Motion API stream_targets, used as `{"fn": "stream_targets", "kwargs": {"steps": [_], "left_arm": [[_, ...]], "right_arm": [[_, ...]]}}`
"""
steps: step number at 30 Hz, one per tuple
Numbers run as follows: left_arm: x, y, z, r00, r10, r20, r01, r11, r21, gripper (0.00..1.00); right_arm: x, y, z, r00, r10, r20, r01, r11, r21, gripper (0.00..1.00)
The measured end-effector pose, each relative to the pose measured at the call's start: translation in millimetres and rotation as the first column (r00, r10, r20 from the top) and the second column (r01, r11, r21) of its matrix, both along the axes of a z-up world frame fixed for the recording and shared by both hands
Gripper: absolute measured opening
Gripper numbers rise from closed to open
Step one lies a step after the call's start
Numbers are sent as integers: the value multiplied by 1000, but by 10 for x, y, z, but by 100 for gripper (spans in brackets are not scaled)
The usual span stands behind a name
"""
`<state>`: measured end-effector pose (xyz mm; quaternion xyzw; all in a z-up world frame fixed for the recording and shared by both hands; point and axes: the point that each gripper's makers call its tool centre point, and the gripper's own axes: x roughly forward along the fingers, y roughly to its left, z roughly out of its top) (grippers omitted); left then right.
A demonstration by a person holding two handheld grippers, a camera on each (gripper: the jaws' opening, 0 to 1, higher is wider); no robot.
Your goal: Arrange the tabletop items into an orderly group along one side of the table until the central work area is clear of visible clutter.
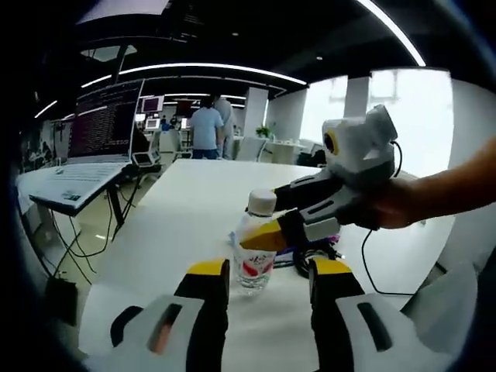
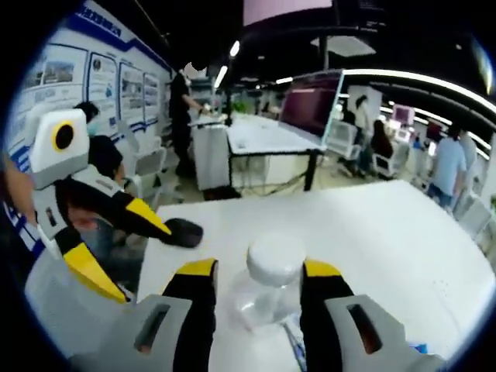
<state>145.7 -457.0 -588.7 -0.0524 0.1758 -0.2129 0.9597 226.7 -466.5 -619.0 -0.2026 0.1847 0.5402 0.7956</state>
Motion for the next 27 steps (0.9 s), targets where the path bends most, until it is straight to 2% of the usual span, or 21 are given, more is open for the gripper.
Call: {"fn": "stream_targets", "kwargs": {"steps": [1,4,6,9,11,13,15,17,19,23,26,27], "left_arm": [[-31,2,4,1000,5,0,-5,1000,0,42],[-145,12,6,1000,31,1,-31,1000,4,46],[-197,14,25,999,45,7,-45,999,22,48],[-283,-8,72,998,62,16,-61,998,-20,49],[-343,-42,73,998,57,19,-57,998,-15,49],[-389,-87,91,999,30,37,-30,1000,-1,55],[-437,-187,124,998,-34,58,32,999,30,62],[-466,-230,164,996,-46,78,44,999,24,63],[-493,-289,178,995,-63,82,62,998,10,64],[-528,-351,161,993,-90,82,88,995,37,67],[-555,-370,187,991,-102,92,98,994,38,72],[-562,-380,189,990,-108,94,105,994,38,74]], "right_arm": [[-13,10,-4,1000,9,13,-9,1000,1,44],[-23,5,-4,1000,-3,-1,3,1000,11,47],[-12,-20,-21,1000,-4,6,4,1000,-12,46],[-23,-62,-76,1000,9,13,-9,999,-54,46],[-20,-72,-86,1000,10,9,-10,999,-50,46],[-14,-91,-101,1000,6,-7,-7,998,-58,46],[-20,-129,-167,1000,28,1,-28,992,-123,46],[-26,-130,-198,999,51,15,-48,988,-149,46],[-10,-136,-220,999,39,-4,-39,988,-148,46],[-8,-132,-233,999,33,-27,-36,989,-143,46],[-8,-128,-256,999,39,-36,-44,988,-148,47],[-23,-113,-263,997,47,-61,-55,990,-130,49]]}}
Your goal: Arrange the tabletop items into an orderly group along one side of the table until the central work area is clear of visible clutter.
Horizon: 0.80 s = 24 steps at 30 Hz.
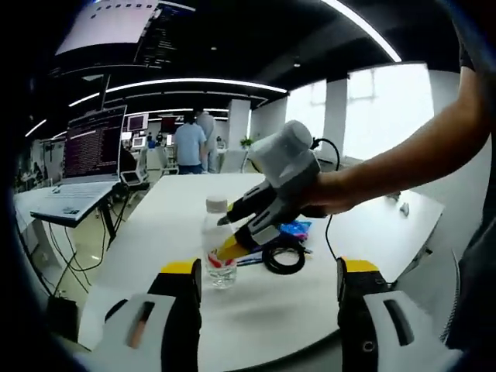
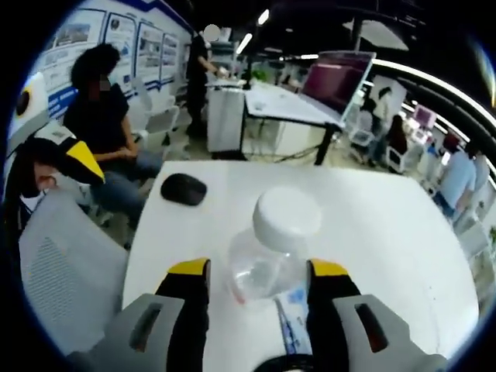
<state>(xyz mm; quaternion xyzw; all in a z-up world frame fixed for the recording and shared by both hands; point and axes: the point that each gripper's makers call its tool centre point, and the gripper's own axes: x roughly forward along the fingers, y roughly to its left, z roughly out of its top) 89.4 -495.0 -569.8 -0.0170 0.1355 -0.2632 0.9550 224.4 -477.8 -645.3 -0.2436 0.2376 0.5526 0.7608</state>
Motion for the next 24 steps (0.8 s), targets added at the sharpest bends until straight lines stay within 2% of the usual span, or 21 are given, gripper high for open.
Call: {"fn": "stream_targets", "kwargs": {"steps": [2,4,10,17,19,21,24], "left_arm": [[-14,-10,-18,1000,-6,-13,6,1000,1,81],[-22,-10,-26,1000,-6,-15,6,1000,12,88],[-57,-22,-57,999,-12,-29,13,999,39,99],[-95,-77,-126,997,-47,-53,50,998,48,99],[-107,-86,-162,997,-54,-60,57,997,55,99],[-111,-86,-195,996,-57,-64,61,996,59,99],[-114,-68,-252,994,-68,-81,74,995,74,99]], "right_arm": [[-10,5,-24,1000,4,-31,-4,1000,7,52],[1,-22,-71,999,27,-17,-27,999,-33,51],[36,3,-148,997,59,-50,-62,997,-49,51],[75,58,-190,991,113,-70,-117,991,-59,47],[118,60,-180,992,102,-76,-106,994,-41,42],[113,60,-187,990,102,-97,-105,994,-25,41],[121,74,-187,988,129,-87,-130,991,-9,41]]}}
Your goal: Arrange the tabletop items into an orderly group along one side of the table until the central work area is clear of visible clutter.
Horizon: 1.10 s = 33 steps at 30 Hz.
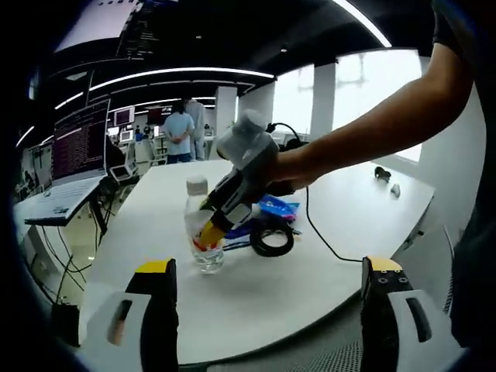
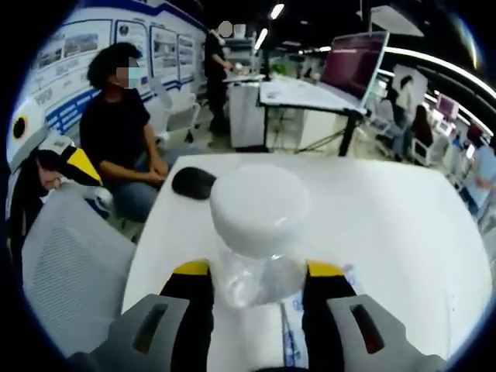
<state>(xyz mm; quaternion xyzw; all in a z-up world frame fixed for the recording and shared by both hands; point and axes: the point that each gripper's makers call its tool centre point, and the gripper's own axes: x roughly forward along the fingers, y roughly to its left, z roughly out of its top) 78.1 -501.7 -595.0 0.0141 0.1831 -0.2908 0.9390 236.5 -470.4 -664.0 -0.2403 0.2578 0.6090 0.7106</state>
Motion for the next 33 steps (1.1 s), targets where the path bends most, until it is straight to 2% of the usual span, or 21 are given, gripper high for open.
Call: {"fn": "stream_targets", "kwargs": {"steps": [3,12,17,24,29,33], "left_arm": [[9,-18,34,1000,7,9,-7,999,-33,99],[19,-38,-11,1000,-13,2,13,1000,-4,99],[21,-58,-14,1000,-23,6,23,1000,1,99],[26,-49,-30,1000,-17,-2,17,1000,7,99],[17,-57,-46,1000,-21,-9,21,1000,16,99],[11,-51,-63,1000,-16,-20,17,1000,23,99]], "right_arm": [[9,4,0,1000,7,9,-7,1000,3,40],[83,24,19,997,-78,4,78,997,27,39],[142,41,38,990,-136,-26,137,990,34,39],[215,44,53,983,-169,-70,172,984,46,39],[219,58,53,982,-174,-77,177,983,41,38],[305,125,163,979,-188,-76,194,979,69,38]]}}
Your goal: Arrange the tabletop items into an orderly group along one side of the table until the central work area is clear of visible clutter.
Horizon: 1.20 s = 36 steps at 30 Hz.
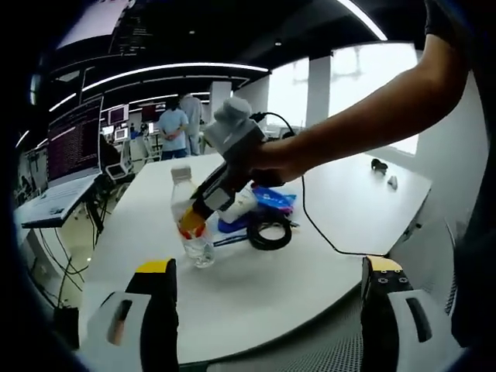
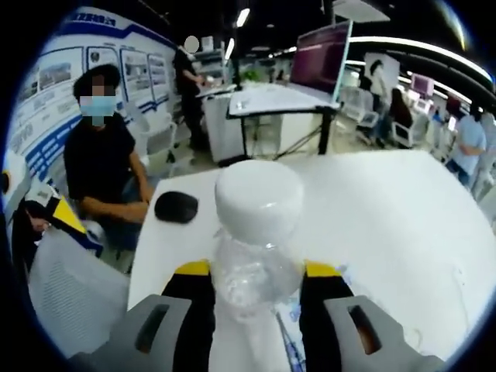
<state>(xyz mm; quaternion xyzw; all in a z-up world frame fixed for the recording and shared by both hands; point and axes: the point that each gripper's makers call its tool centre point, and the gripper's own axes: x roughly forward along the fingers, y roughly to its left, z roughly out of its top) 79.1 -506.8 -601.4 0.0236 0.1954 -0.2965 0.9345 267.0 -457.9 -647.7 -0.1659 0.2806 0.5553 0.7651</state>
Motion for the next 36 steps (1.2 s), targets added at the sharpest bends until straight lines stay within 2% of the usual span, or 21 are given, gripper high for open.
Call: {"fn": "stream_targets", "kwargs": {"steps": [4,8,10,12,15,21,23,25,28,32,36], "left_arm": [[23,22,16,1000,14,-8,-14,1000,-27,99],[0,17,6,1000,5,-1,-5,1000,-7,99],[1,10,6,1000,5,2,-5,1000,-2,99],[-4,20,-20,1000,9,9,-9,999,31,99],[-13,8,-20,1000,-2,13,1,999,34,99],[2,21,-38,1000,-2,9,1,999,35,99],[1,23,-42,1000,-1,10,1,999,38,99],[-1,24,-51,1000,-2,5,2,999,39,99],[3,25,-54,1000,-2,1,2,999,35,99],[7,27,-54,1000,2,-2,-2,1000,28,99],[4,21,-84,1000,-7,-12,8,999,43,99]], "right_arm": [[166,70,175,999,-33,21,33,999,21,38],[353,94,357,996,-93,9,92,994,64,38],[417,98,392,995,-99,22,98,994,58,38],[454,104,409,995,-93,41,91,995,44,38],[545,111,383,994,-89,57,88,996,20,38],[696,128,317,994,-103,48,102,995,12,38],[791,147,283,991,-132,19,132,991,26,38],[839,191,256,991,-134,8,133,991,31,38],[821,246,228,992,-124,23,124,992,9,38],[960,343,184,989,-146,6,146,989,26,38],[1050,451,118,991,-128,26,128,992,18,38]]}}
